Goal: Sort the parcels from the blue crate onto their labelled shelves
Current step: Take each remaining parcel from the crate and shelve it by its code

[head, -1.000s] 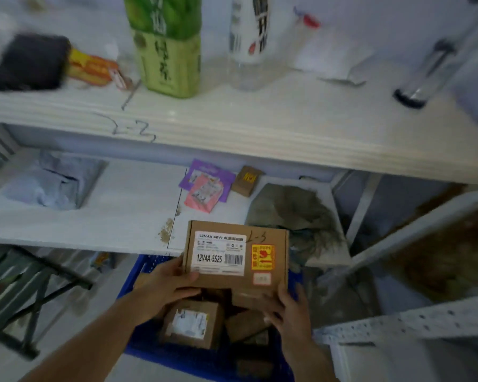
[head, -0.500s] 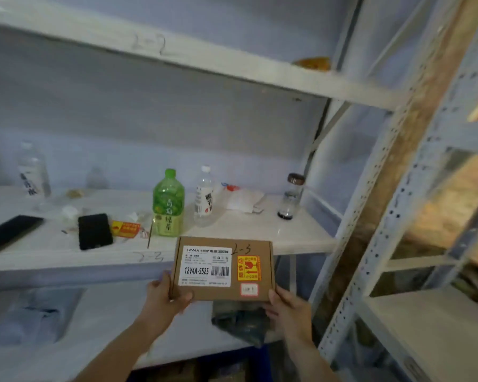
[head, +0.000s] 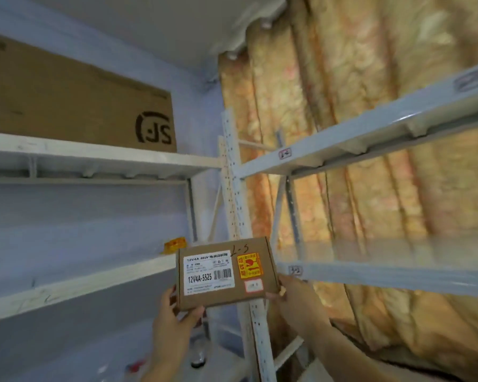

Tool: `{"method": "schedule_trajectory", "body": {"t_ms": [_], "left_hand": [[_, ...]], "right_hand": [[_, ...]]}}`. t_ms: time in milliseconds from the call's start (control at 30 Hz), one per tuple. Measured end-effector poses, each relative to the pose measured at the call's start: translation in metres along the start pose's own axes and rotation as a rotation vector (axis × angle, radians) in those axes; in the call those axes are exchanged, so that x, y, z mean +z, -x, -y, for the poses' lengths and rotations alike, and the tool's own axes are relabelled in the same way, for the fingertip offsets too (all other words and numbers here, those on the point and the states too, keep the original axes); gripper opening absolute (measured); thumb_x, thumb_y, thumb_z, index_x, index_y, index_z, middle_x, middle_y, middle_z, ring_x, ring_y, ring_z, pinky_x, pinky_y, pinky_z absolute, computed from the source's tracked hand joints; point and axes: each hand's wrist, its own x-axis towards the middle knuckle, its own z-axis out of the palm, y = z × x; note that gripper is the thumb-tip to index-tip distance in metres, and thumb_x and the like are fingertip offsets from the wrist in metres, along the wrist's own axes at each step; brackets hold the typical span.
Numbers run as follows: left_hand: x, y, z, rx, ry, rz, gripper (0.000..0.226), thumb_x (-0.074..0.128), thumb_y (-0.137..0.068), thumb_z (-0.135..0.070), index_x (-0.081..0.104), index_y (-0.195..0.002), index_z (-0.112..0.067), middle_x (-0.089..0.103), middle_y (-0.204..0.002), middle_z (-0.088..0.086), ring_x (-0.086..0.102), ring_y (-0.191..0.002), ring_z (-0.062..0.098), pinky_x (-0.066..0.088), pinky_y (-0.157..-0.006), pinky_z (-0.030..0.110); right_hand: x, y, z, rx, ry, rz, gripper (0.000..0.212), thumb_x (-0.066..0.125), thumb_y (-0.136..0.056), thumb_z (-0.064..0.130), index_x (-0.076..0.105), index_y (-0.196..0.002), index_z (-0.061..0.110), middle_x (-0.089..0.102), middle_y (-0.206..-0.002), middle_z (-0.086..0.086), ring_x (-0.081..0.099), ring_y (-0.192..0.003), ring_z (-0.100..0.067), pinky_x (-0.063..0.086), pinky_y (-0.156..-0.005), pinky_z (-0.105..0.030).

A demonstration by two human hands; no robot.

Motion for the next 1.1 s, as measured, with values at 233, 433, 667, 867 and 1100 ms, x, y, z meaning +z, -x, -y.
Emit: {"method": "schedule_trajectory", "body": {"t_ms": [233,433,667,867,1100], "left_hand": [[0.099,0.005,-0.087,0.191,0.002,0.156,0.044,0.07,-0.076,0.006,0.059,-0.117,-0.006,0.067,-0.103,0.011,0.062,-0.098,0.028,0.049,-0.079,0.036],[0.214,0.033,-0.138,0.233,0.051,0.255,0.046,0.066,-0.08,0.005,0.057,-0.124,-0.004,0.067,-0.112,0.016,0.061,-0.103,0.029,0.046,-0.086,0.033],[0.334,0.08,-0.188,0.219,0.165,0.363,0.04,0.068,-0.079,0.0,0.061,-0.115,-0.015,0.07,-0.096,0.008,0.063,-0.093,0.027,0.047,-0.083,0.04],[0.385,0.099,-0.216,0.276,0.189,0.379,0.054,0.072,-0.078,-0.008,0.056,-0.128,-0.016,0.071,-0.104,0.009,0.065,-0.091,0.023,0.046,-0.083,0.033],[0.414,0.107,-0.239,0.379,0.307,0.372,0.052,0.072,-0.078,-0.008,0.056,-0.125,-0.022,0.07,-0.099,-0.002,0.066,-0.091,0.016,0.048,-0.082,0.024]], "right_hand": [[-0.139,-0.008,-0.03,0.001,0.271,-0.22,0.024,0.056,-0.092,0.034,0.062,-0.112,0.023,0.065,-0.109,-0.001,0.062,-0.099,-0.022,0.046,-0.077,-0.03],[-0.241,0.015,-0.086,0.056,0.472,-0.336,0.025,0.049,-0.094,0.011,0.062,-0.114,0.018,0.064,-0.115,-0.005,0.06,-0.104,-0.026,0.039,-0.069,-0.027],[-0.352,0.038,-0.141,0.149,0.612,-0.447,0.026,0.052,-0.094,0.017,0.063,-0.116,0.024,0.067,-0.114,0.0,0.061,-0.103,-0.021,0.041,-0.071,-0.028],[-0.4,0.052,-0.165,0.189,0.647,-0.534,0.02,0.06,-0.09,0.029,0.068,-0.108,0.026,0.07,-0.11,0.001,0.064,-0.102,-0.019,0.05,-0.085,-0.031],[-0.436,0.061,-0.164,0.082,0.724,-0.627,0.021,0.059,-0.092,0.029,0.067,-0.112,0.027,0.07,-0.113,0.004,0.069,-0.094,-0.013,0.053,-0.088,-0.026]]}}
